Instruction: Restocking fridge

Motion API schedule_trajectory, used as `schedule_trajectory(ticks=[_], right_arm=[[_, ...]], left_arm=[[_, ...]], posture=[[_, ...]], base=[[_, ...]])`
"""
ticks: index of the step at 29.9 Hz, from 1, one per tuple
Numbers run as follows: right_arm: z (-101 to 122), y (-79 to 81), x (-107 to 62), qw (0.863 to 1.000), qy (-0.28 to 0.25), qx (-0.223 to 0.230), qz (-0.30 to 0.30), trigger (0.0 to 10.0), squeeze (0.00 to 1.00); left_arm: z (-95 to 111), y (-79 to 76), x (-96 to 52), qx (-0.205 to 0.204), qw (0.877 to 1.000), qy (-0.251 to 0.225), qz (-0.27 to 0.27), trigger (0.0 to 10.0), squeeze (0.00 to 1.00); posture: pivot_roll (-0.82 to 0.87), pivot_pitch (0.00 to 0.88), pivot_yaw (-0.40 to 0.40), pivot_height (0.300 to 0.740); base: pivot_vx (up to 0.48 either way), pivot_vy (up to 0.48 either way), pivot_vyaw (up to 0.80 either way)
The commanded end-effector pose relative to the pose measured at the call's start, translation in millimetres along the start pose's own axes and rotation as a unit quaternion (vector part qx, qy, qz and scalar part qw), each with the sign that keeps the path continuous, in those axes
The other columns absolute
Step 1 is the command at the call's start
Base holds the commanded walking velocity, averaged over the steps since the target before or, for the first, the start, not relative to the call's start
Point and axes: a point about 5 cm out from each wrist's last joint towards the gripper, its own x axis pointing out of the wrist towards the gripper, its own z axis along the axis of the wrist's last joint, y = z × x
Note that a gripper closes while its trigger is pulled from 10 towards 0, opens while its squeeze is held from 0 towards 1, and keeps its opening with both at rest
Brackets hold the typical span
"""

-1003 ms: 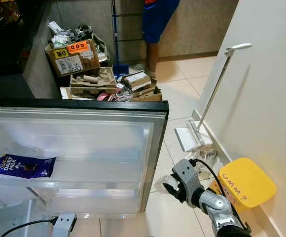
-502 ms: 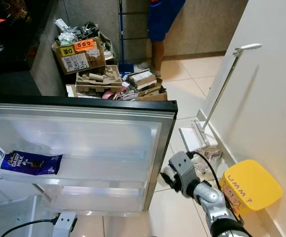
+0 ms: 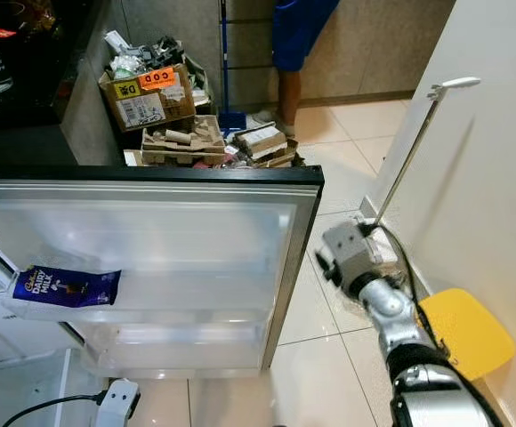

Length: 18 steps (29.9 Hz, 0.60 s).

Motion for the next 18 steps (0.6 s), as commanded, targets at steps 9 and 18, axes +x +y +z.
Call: schedule_trajectory(ticks=[9,18], right_arm=[[-8,-24.0,-6.7,0.999,0.04,0.007,-0.024,10.0,0.0],[-8,-23.8,-25.7,0.986,-0.009,0.073,0.151,10.0,0.0]], left_arm=[[-7,1.1,-2.1,0.002,1.0,0.011,0.002,10.0,0.0],[-9,0.3,-2.2,0.003,1.0,0.014,0.0,10.0,0.0]], posture=[[-0.04,0.072,-0.01,0.74],[-0.05,0.074,-0.009,0.74]], base=[[0.0,0.0,0.0],[0.0,0.0,0.0]])
